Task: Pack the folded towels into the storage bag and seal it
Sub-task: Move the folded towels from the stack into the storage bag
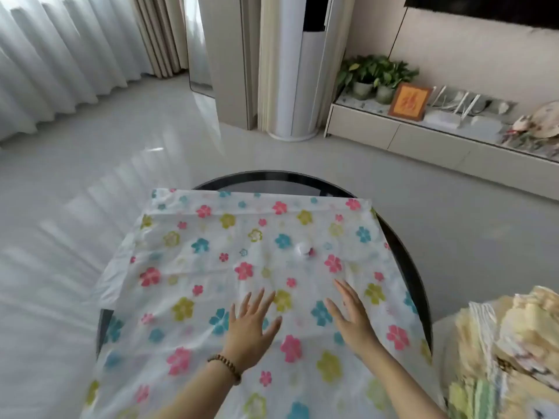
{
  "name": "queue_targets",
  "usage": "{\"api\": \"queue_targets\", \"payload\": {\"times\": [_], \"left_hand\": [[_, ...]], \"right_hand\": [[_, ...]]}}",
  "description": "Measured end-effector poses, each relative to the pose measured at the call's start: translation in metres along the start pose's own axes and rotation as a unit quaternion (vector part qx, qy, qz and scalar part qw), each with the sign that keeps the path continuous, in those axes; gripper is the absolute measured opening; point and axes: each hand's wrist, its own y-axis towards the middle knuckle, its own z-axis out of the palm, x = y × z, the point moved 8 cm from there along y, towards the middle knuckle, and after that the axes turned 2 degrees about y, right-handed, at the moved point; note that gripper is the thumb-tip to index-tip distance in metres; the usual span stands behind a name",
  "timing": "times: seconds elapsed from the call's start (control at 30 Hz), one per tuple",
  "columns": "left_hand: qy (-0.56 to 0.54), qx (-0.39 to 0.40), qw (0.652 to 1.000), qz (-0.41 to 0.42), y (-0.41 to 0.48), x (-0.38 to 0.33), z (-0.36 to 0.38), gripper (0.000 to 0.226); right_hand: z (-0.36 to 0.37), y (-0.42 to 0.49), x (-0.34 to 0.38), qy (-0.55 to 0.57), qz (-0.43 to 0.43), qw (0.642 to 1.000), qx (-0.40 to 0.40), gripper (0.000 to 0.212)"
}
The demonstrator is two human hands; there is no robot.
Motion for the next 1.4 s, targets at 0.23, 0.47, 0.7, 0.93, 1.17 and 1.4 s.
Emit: {"api": "queue_targets", "payload": {"times": [0.23,0.47,0.7,0.93,1.17,1.4], "left_hand": [[0.137,-0.096,0.982,0.087,0.056,0.015,0.077,0.065],[0.155,-0.172,0.967,0.106,0.063,0.020,0.086,0.068],[0.141,-0.147,0.968,0.148,0.059,0.011,0.083,0.060],[0.106,-0.059,0.982,0.143,-0.023,0.022,0.101,0.078],[0.142,-0.008,0.961,0.238,-0.067,0.006,0.133,0.089],[0.099,-0.011,0.965,0.244,-0.054,-0.029,0.140,0.061]], "right_hand": [[0.050,0.041,-0.081,-0.310,-0.141,0.940,0.004,0.061],[0.056,0.062,-0.091,-0.384,-0.195,0.902,-0.014,0.067],[0.055,0.082,-0.081,-0.357,-0.214,0.909,-0.024,0.058],[0.040,0.051,-0.068,-0.273,-0.187,0.942,-0.045,0.051],[0.028,-0.066,-0.075,-0.041,-0.190,0.981,0.030,0.030],[0.015,-0.127,-0.108,-0.045,-0.152,0.987,-0.004,0.014]]}}
